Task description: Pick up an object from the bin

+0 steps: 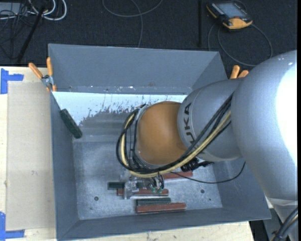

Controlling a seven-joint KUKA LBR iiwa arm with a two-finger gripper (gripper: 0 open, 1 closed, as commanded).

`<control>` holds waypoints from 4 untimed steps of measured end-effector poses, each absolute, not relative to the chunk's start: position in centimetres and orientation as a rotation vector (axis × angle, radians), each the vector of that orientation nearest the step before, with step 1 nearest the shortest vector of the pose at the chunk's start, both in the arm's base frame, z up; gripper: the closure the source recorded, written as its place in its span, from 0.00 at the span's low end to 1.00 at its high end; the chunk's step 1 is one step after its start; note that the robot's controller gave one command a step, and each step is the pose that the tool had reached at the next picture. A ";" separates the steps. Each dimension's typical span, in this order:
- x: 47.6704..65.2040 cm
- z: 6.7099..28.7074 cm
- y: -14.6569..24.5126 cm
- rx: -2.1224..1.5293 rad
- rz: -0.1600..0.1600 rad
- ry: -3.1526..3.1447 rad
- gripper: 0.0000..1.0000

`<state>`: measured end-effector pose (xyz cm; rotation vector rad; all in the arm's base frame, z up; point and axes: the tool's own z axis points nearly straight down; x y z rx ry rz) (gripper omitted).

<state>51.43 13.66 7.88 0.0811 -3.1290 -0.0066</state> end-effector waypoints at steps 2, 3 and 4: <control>50.5 26.8 11.3 0.042 -0.001 -3.142 1.00; 49.5 15.9 13.2 0.203 0.002 -3.126 0.00; 49.7 16.2 13.2 0.200 0.000 -3.134 0.00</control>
Offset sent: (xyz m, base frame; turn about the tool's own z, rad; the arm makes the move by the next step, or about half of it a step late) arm 0.0000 0.0000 0.0000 0.0000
